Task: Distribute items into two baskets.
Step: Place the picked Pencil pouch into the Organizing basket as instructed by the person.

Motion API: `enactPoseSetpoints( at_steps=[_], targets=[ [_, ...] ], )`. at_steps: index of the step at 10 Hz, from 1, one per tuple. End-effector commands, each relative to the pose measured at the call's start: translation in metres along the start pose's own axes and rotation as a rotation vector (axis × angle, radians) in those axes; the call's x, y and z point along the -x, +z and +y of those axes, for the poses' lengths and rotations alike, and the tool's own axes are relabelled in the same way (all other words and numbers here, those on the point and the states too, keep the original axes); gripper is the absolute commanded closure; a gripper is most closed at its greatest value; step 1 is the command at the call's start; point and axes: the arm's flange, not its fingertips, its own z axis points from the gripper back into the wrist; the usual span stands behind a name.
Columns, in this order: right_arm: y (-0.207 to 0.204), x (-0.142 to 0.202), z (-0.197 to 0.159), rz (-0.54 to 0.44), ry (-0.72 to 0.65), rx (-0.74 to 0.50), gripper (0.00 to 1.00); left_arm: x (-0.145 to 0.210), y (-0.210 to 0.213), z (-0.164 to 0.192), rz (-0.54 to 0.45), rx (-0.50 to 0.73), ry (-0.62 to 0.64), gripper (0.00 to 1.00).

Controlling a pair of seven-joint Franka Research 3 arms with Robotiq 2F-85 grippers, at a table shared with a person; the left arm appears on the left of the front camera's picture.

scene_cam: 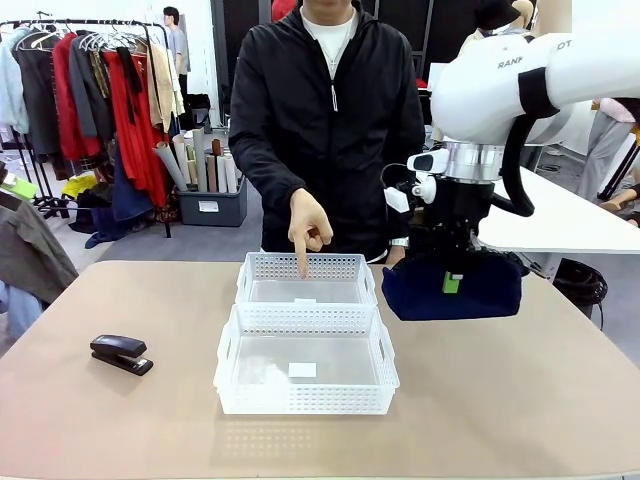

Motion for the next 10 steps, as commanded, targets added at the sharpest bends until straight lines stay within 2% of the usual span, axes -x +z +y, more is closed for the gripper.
enactPoseSetpoints(
  at_steps=[1, 5, 9, 10],
  targets=[
    [0.003, -0.021, -0.009, 0.0, -0.029, 0.011, 1.0, 0.0, 0.0, -0.002, -0.008, -0.002, -0.001, 0.0],
    [0.0, -0.045, -0.016, -0.014, -0.064, 0.002, 1.0, 0.0, 0.0, -0.002, -0.008, -0.002, -0.001, 0.0],
    [-0.003, -0.088, -0.024, -0.035, -0.041, 0.005, 1.0, 0.0, 0.0, -0.002, -0.008, -0.002, -0.001, 0.0],
    [-0.009, -0.101, -0.029, -0.07, -0.005, -0.003, 1.0, 0.0, 0.0, -0.002, -0.008, -0.002, -0.001, 0.0]
  ],
)
